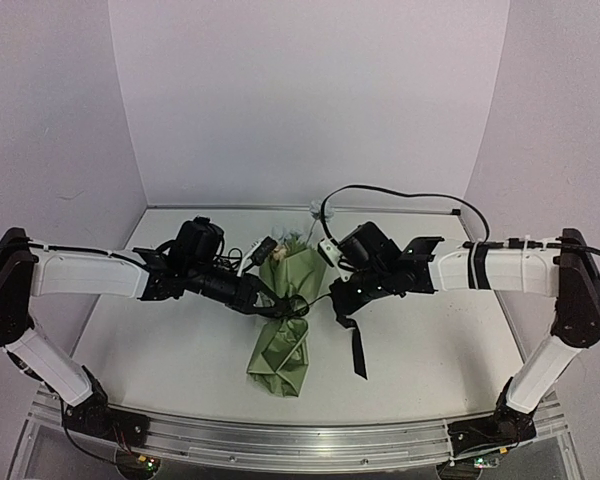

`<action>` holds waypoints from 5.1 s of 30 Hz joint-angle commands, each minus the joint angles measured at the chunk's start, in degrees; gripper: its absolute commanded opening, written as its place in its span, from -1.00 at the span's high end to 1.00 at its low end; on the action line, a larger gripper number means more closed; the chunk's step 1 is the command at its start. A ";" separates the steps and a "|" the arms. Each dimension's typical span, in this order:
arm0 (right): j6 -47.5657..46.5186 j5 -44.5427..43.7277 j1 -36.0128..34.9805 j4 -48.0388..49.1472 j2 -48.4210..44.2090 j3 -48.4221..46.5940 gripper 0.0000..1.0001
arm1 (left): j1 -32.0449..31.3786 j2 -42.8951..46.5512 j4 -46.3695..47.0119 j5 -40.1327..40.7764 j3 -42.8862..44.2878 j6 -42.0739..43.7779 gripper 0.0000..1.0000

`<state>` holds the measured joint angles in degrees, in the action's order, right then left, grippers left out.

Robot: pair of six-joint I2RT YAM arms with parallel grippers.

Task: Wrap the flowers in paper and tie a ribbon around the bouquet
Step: Cross the ribbon over the folded bouquet.

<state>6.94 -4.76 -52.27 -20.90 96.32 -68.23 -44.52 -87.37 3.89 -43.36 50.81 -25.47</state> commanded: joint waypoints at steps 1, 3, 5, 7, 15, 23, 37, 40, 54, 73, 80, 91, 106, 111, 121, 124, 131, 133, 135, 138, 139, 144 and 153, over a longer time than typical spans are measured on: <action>4.09 1.21 0.16 -0.72 1.13 -3.01 1.00 | -3.59 -0.14 -0.54 1.02 0.64 5.48 0.99; 5.09 0.39 0.17 -0.79 1.37 -3.31 1.00 | -4.77 -0.18 -0.49 2.43 0.62 6.01 1.00; 5.27 -0.83 0.15 -0.81 1.33 -3.27 1.00 | -4.96 0.61 0.46 4.73 -0.22 5.06 0.99; 5.61 -0.71 0.17 -0.81 1.13 -3.02 1.00 | -4.97 2.34 1.60 7.67 -1.68 3.46 1.00; 11.95 8.36 -0.37 -2.13 -2.04 -1.80 1.00 | -4.97 8.39 3.20 13.26 -7.73 3.14 0.92; 21.04 15.12 -2.07 1.06 -2.02 -1.87 1.00 | -7.76 5.42 0.89 10.95 -5.66 10.47 0.93; 29.30 23.11 -2.49 6.33 2.46 -4.14 1.00 | -10.68 6.53 3.00 12.21 -6.68 18.67 0.97; 29.74 24.09 -2.71 6.84 2.76 -4.27 1.00 | -10.68 6.26 2.70 12.28 -6.61 18.95 0.98; 26.85 24.91 -2.82 5.47 -0.47 -5.83 1.00 | -10.67 6.88 2.48 13.30 -6.33 19.42 1.00; 27.45 18.57 -2.56 10.09 11.37 -4.38 1.00 | -10.76 5.62 3.92 9.92 -6.95 19.02 0.88; 28.28 16.13 -2.46 13.69 11.99 -2.95 1.00 | -10.77 3.24 1.42 12.01 -4.84 18.43 0.30; 26.77 17.24 -2.55 13.96 10.37 -1.05 1.00 | -10.79 11.03 2.63 15.22 -5.88 15.30 -0.52; 25.24 17.42 -2.92 13.67 3.34 1.62 1.00 | -0.90 3.46 -1.77 20.77 0.01 15.28 -0.13; 23.26 15.44 -3.36 8.08 1.52 1.17 1.00 | -0.66 -4.13 -3.46 17.63 6.59 19.17 -0.11; 19.18 12.22 -4.82 2.81 -1.25 1.42 1.00 | -0.66 -13.05 -10.68 16.26 14.59 23.75 -0.06; 18.32 11.66 -4.95 2.08 -2.34 1.53 1.00 | -0.66 -14.96 -12.10 16.33 15.97 24.66 -0.03; 17.20 11.32 -5.29 1.65 -3.42 1.77 1.00 | -0.67 -17.92 -14.68 14.28 18.30 25.38 0.06; 16.65 11.31 -5.49 1.65 -3.42 1.58 1.00 | -0.68 -18.62 -14.98 14.85 18.85 25.38 0.10; 16.04 11.21 -5.50 1.65 -3.20 1.12 1.00 | -0.66 -19.37 -15.35 15.35 19.47 25.38 0.18; 14.75 11.43 -5.48 2.26 -2.90 0.79 1.00 | -0.66 -19.50 -15.29 16.34 19.60 25.38 0.32; 14.38 11.56 -5.49 2.71 -2.83 0.74 1.00 | -0.67 -19.50 -15.37 16.42 19.60 25.38 0.37; 11.16 12.72 -5.18 6.30 -2.09 1.57 1.00 | -0.66 -18.69 -14.71 15.72 18.99 27.12 0.71; 13.31 27.42 -0.38 18.76 3.75 1.35 1.00 | -0.59 -16.00 -11.63 13.51 16.45 26.62 0.98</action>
<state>19.60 15.36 -54.60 -8.45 96.23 -65.14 -45.10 -106.67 -10.14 -27.72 67.60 0.51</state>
